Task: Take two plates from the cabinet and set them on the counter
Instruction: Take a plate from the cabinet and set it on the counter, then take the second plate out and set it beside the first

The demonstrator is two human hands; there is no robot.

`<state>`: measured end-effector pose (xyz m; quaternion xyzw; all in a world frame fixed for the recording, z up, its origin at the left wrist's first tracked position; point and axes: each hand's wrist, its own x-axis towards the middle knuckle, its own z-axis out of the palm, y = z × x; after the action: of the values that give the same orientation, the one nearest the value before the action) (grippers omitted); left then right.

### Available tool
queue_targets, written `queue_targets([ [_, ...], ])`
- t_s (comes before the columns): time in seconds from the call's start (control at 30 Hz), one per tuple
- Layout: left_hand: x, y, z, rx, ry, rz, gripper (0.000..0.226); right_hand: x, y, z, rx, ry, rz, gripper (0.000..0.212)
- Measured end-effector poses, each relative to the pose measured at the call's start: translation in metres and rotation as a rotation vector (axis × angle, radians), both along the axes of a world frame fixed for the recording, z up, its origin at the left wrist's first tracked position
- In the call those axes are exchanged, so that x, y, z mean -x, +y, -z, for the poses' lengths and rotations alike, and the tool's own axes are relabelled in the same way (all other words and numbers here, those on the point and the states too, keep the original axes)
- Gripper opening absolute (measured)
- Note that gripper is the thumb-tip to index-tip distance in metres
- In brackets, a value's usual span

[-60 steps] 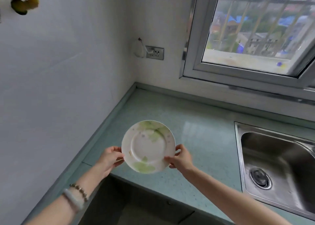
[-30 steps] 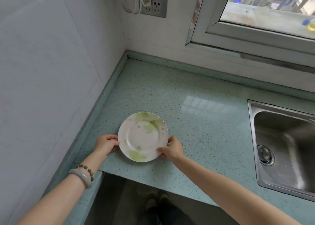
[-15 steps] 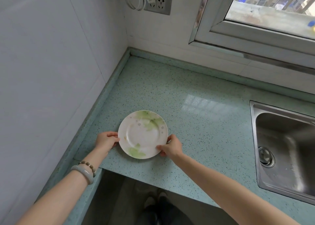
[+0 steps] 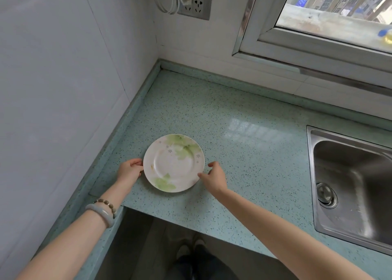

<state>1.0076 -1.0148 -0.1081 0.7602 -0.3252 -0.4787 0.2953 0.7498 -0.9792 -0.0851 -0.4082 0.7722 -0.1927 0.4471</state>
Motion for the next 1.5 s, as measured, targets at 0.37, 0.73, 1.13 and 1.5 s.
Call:
queue_targets([
  [0.37, 0.009, 0.032, -0.044, 0.309, -0.186, 0.135, 0.008, 0.014, 0.005, -0.044, 0.335, -0.013, -0.105, 0.024],
  [0.73, 0.023, 0.159, -0.077, 0.392, -0.398, 0.17, 0.029, 0.008, 0.041, -0.081, 0.49, -0.062, -0.613, 0.038],
  [1.13, 0.092, 0.452, -0.116, 0.342, -0.471, -0.402, 0.074, -0.048, 0.21, -0.101, 0.488, -0.38, -1.456, 0.071],
  [1.5, 0.161, 0.724, -0.162, 0.408, -0.583, -1.021, 0.08, -0.112, 0.447, -0.14, 0.45, -0.713, -2.055, 0.073],
])
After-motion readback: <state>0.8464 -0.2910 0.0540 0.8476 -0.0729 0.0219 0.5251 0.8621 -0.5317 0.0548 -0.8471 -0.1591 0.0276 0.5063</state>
